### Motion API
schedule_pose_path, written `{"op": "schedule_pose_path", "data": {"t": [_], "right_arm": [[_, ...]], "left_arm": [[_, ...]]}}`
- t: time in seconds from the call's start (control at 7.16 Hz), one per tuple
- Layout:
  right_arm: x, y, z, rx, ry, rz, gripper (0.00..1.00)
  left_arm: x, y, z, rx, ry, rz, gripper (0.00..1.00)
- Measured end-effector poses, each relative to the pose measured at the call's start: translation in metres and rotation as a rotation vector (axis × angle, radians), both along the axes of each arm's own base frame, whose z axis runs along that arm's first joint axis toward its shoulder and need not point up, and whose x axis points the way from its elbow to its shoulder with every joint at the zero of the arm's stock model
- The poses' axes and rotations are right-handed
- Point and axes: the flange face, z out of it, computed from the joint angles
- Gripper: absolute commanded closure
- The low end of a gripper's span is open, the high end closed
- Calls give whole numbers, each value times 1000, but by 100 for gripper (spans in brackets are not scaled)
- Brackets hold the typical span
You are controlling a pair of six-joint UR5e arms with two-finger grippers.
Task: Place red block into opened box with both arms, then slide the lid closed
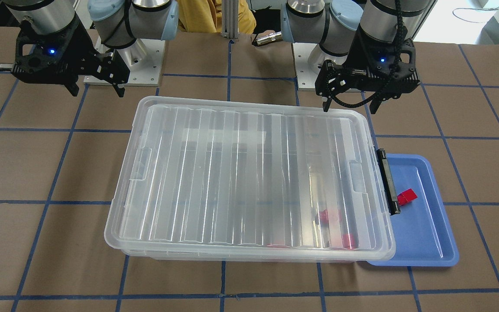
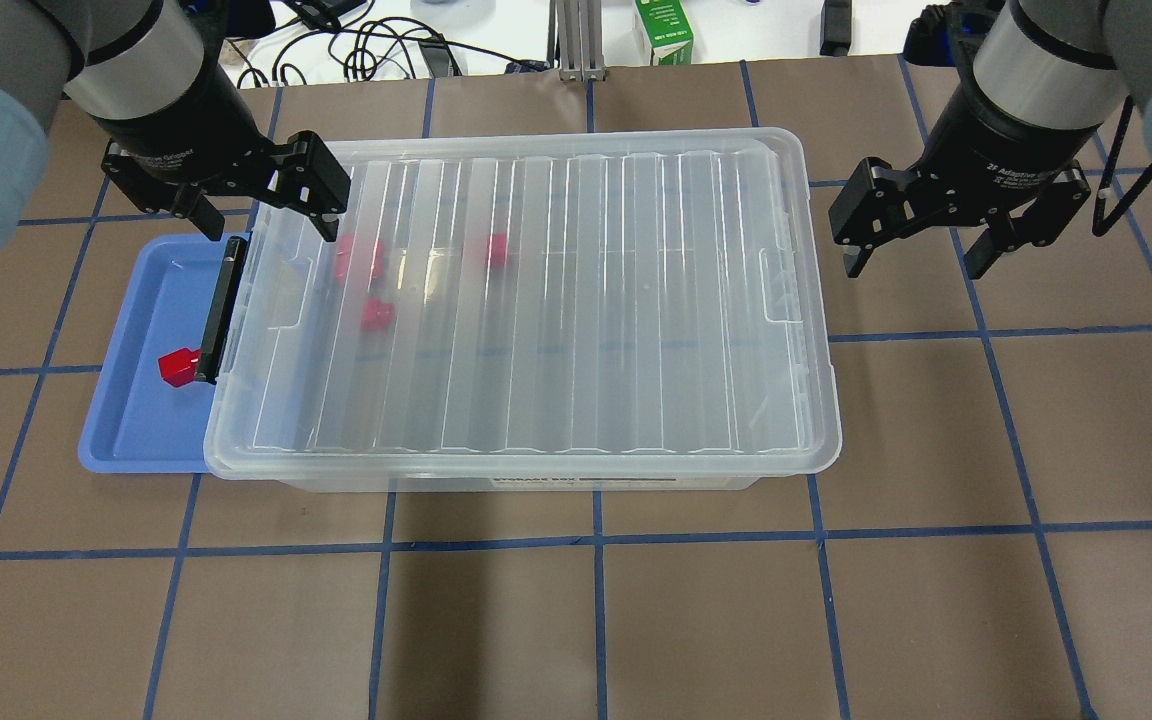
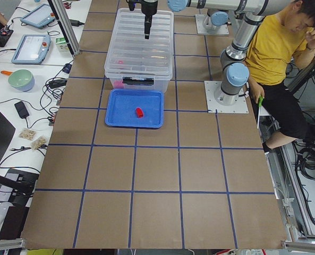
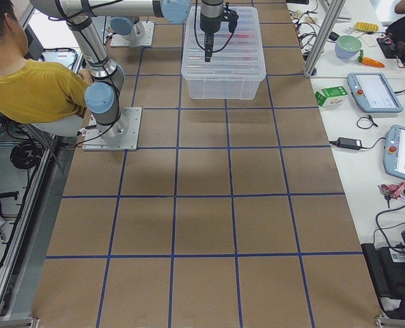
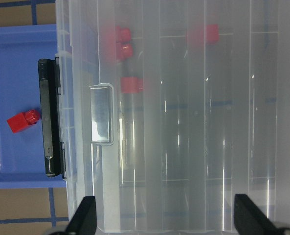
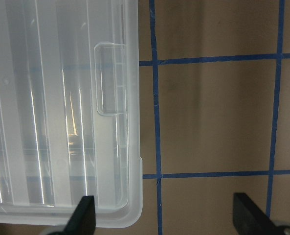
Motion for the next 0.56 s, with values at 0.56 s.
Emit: {"op": "schedule_pose_path", "data": {"t": [0.56], "right_arm": [[-1, -1, 2, -7, 6, -1, 0]], "left_arm": [[0, 0, 0, -1, 0, 0, 0]]}}
